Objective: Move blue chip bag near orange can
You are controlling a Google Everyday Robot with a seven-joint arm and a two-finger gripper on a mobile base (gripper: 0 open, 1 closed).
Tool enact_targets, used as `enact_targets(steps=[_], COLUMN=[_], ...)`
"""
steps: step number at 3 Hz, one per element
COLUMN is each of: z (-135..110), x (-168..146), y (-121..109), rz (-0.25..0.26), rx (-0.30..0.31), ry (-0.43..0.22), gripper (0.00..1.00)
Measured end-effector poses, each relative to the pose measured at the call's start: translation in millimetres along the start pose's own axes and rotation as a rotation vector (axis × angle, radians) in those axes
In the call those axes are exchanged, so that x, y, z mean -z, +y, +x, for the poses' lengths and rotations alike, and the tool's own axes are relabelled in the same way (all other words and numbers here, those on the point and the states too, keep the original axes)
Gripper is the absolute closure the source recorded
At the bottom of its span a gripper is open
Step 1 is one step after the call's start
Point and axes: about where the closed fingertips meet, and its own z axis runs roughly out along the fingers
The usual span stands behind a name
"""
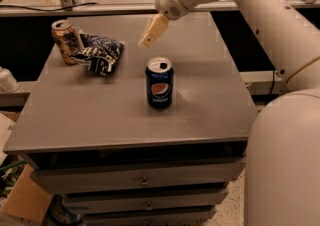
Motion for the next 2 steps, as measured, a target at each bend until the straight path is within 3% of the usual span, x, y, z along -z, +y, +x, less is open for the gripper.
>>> enact_targets(steps=[1,2], z=[33.2,30.2], x=[51.6,43.2], y=[-51.2,-45.5], rz=[0.200,0.176], rx=[-0.034,-0.031], ry=[0.054,0.048], gripper=[0.00,0.00])
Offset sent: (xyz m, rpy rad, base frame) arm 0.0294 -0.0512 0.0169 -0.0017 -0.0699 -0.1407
